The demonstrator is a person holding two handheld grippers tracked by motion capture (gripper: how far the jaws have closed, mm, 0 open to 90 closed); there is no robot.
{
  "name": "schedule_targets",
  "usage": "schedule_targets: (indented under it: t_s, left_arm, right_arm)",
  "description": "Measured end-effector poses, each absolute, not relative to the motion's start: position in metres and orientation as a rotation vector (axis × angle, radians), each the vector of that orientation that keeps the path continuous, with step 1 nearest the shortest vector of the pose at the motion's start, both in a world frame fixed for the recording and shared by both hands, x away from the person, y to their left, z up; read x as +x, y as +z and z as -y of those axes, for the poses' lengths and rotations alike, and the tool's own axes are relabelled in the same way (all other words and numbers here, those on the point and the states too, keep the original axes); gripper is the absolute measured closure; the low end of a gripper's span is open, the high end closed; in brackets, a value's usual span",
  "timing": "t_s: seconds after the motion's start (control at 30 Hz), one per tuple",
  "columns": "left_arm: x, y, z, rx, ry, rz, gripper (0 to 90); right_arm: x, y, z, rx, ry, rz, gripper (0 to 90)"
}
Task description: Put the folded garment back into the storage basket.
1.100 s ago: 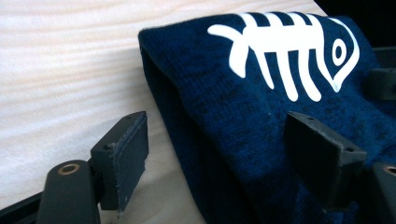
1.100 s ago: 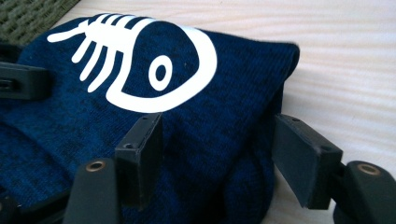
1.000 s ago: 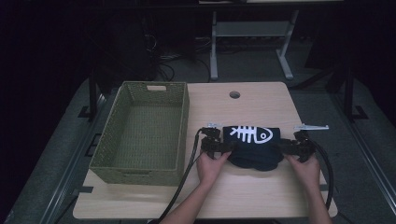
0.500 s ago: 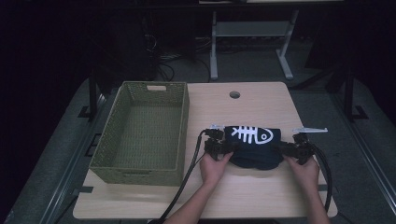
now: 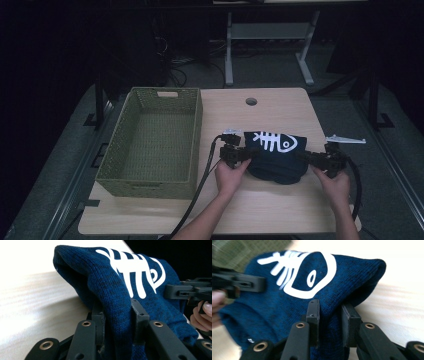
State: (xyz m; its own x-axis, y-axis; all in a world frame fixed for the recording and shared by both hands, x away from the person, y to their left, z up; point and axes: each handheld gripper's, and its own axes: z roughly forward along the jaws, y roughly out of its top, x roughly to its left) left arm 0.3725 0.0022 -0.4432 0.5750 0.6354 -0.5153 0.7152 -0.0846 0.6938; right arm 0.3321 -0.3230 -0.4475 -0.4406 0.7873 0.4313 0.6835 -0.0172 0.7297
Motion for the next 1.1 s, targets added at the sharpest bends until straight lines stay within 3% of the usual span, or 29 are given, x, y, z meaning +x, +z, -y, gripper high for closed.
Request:
schedule_targets:
  t_s: [0.4,0.73,1.1]
  left_arm:
    - [0.369,-0.397,-0.013,1.742,-0.123,-1.021,69.4]
    - [0.367,-0.374,-0.024,1.730,-0.156,-0.985,68.9]
    - [0.371,-0.352,-0.052,1.703,-0.188,-0.976,68.9]
  right_arm:
    - [0.322,-0.402,0.326,1.530,1.571,-2.109,72.3]
    - [0.320,-0.384,0.325,1.555,1.654,-2.108,72.3]
    - [0.323,-0.350,0.301,1.492,1.670,-2.139,72.3]
